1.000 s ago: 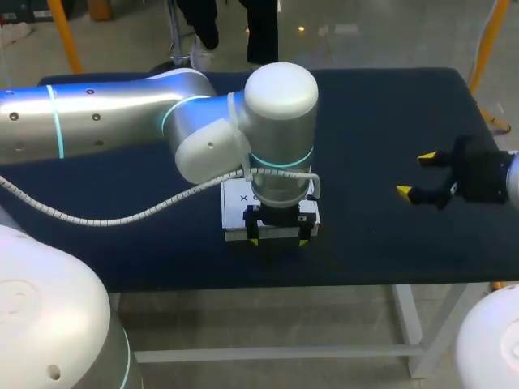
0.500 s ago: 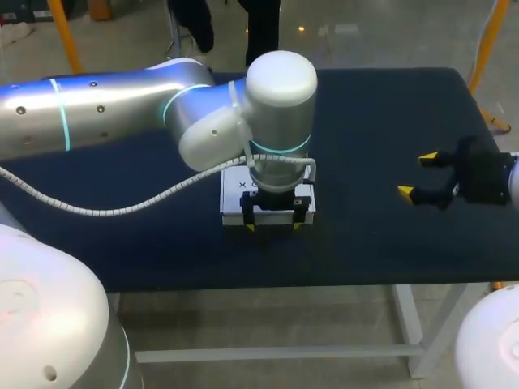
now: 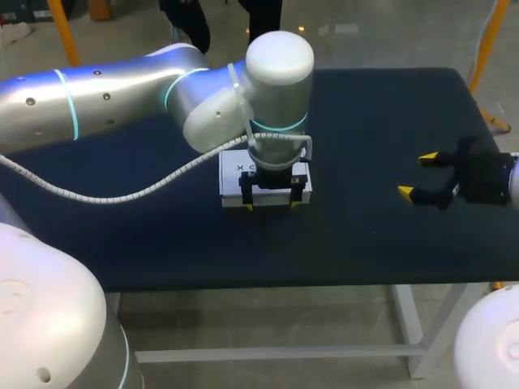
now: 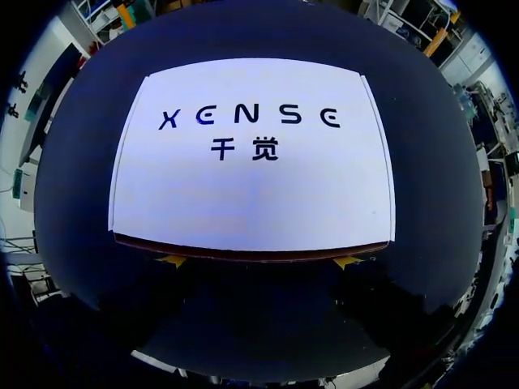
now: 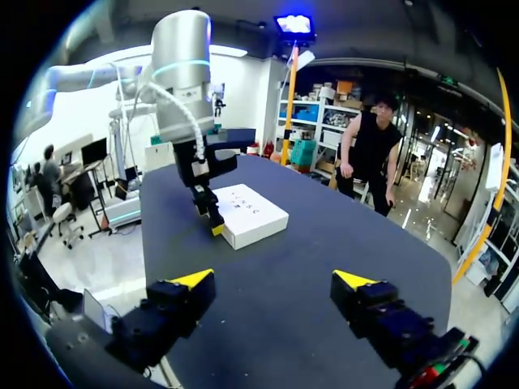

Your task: Assemble the packaging by folding the flat box into shape, placing the metal phone stand inside, and closing the box properly

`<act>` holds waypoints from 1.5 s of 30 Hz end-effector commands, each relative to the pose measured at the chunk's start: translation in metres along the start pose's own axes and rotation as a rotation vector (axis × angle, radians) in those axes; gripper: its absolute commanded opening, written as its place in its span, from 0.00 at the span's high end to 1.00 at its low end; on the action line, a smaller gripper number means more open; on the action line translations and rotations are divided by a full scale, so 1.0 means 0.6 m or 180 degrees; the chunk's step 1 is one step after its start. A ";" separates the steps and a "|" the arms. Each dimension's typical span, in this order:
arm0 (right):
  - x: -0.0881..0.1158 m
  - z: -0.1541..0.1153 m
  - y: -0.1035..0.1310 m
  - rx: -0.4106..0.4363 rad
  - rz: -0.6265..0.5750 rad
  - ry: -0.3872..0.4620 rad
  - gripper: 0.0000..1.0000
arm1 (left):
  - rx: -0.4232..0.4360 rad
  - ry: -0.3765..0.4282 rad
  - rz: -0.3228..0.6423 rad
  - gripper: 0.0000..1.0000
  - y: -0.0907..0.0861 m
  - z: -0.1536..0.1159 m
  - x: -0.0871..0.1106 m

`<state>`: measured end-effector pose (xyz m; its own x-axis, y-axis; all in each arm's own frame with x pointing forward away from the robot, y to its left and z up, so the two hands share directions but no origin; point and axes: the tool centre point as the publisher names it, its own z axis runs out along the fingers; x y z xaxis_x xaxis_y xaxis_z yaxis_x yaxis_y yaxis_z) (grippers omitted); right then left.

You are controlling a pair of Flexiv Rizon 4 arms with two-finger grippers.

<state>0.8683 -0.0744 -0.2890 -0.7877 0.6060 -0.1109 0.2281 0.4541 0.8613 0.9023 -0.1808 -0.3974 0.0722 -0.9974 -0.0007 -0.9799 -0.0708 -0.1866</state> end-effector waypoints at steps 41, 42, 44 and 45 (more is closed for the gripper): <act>0.000 -0.003 -0.001 -0.0019 -0.0003 0.0007 0.00 | -0.0176 0.0077 -0.0071 0.00 -0.383 0.073 -0.038; 0.000 -0.003 -0.001 -0.0019 -0.0003 0.0007 0.00 | -0.0178 0.0077 -0.0070 0.00 -0.391 0.074 -0.040; 0.000 -0.003 -0.001 -0.0019 -0.0003 0.0007 0.00 | -0.0181 0.0088 -0.0066 0.00 -0.406 0.076 -0.045; 0.000 -0.003 -0.001 -0.0019 -0.0003 0.0007 0.00 | -0.0182 0.0093 -0.0066 0.00 -0.413 0.076 -0.048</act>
<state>0.8681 -0.0744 -0.2886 -0.7879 0.6058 -0.1103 0.2292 0.4548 0.8606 1.1375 -0.1342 -0.3933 0.0882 -0.9955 0.0336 -0.9760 -0.0931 -0.1970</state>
